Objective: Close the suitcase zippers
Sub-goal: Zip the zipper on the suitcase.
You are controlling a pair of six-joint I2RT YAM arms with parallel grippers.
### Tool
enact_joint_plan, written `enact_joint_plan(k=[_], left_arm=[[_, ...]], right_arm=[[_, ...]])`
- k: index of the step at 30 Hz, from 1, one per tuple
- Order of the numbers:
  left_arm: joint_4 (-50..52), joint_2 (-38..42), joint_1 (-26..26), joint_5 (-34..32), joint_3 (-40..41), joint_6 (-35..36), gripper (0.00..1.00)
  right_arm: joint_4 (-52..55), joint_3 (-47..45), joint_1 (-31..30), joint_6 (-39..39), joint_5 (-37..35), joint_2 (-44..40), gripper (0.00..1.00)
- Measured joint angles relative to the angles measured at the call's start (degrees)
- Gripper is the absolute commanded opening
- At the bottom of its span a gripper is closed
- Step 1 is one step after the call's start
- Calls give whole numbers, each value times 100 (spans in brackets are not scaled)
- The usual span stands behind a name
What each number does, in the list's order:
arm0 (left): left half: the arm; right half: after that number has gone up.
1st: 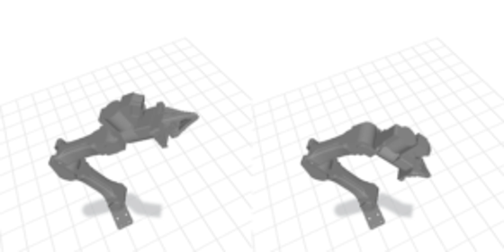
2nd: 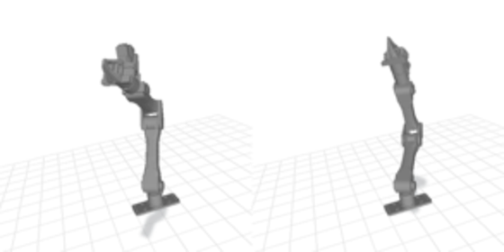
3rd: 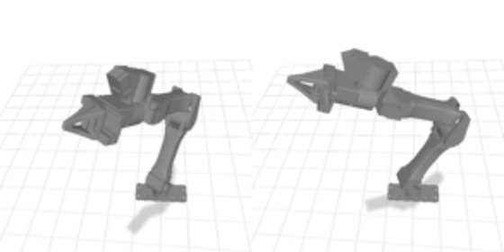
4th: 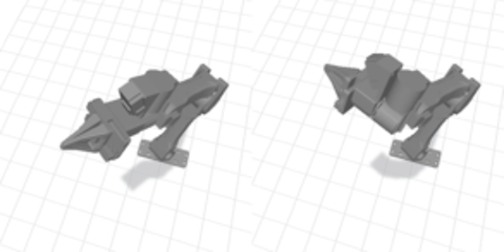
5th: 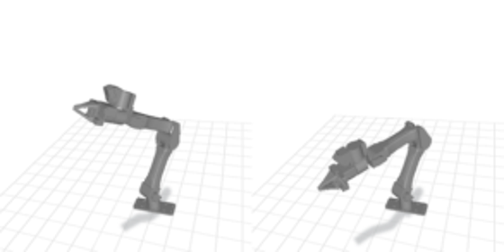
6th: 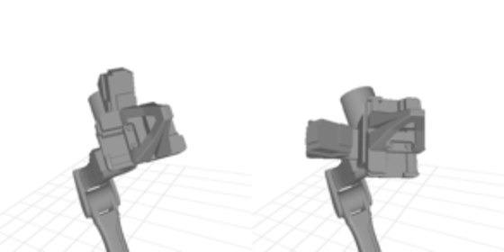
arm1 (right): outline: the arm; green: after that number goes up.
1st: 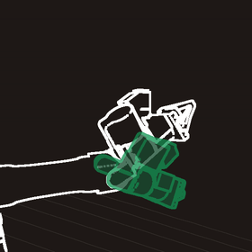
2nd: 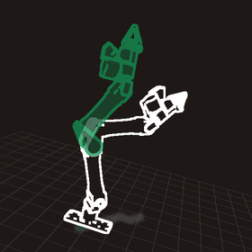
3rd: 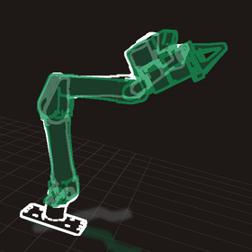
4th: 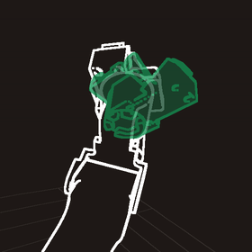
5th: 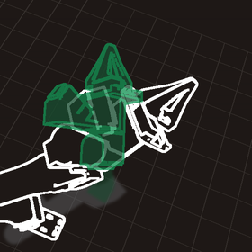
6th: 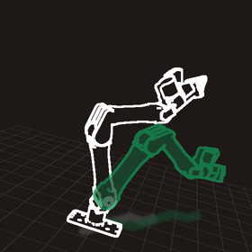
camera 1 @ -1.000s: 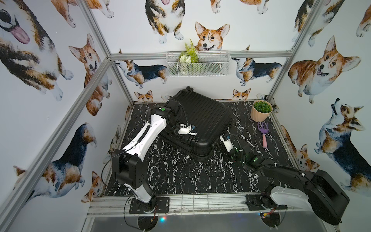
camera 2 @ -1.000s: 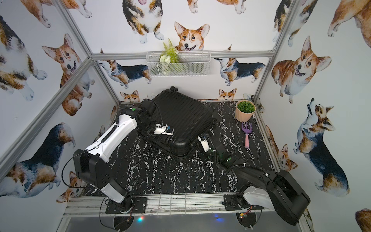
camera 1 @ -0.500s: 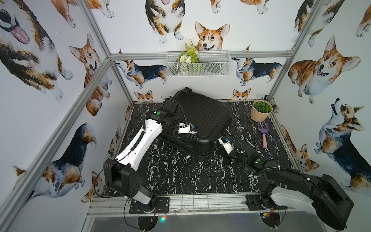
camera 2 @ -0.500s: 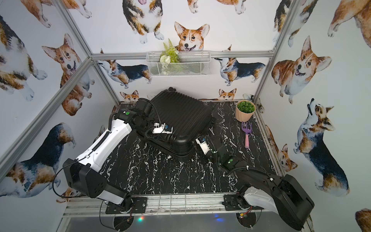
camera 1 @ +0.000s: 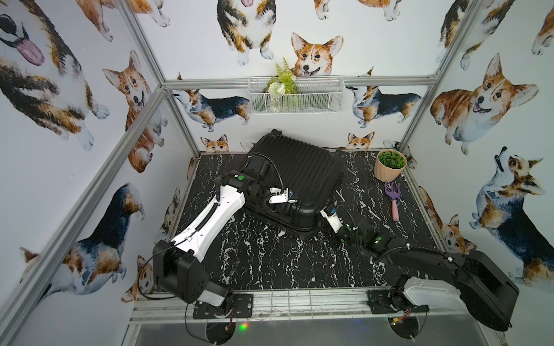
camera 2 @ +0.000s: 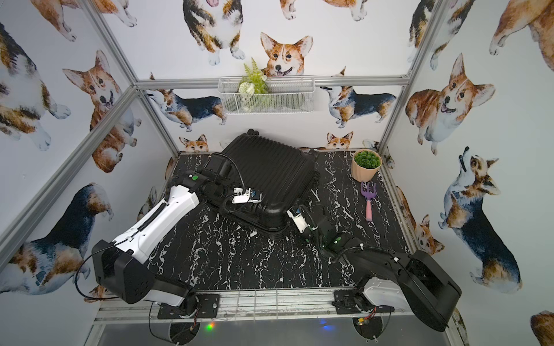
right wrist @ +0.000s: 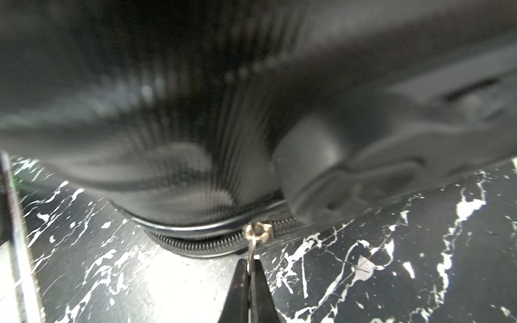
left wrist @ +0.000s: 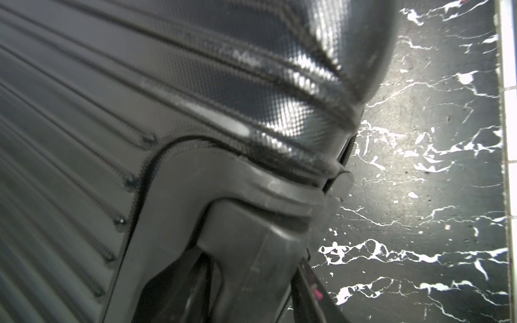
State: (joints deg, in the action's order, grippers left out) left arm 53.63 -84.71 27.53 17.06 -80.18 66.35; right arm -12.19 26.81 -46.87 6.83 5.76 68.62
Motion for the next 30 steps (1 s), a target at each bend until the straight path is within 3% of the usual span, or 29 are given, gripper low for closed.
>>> enact_joint_plan(k=[14,20,30], left_arm=[[-166,313,103,74,297,116,23],[-70,337,103,249,297,243,24],[136,450,105,369,361,354,25]], right_arm=[[-501,-234,127,345,-256,35,0],[-756,-354,391,378,44,50,10],[-988,-369,610,234,306,179,15]])
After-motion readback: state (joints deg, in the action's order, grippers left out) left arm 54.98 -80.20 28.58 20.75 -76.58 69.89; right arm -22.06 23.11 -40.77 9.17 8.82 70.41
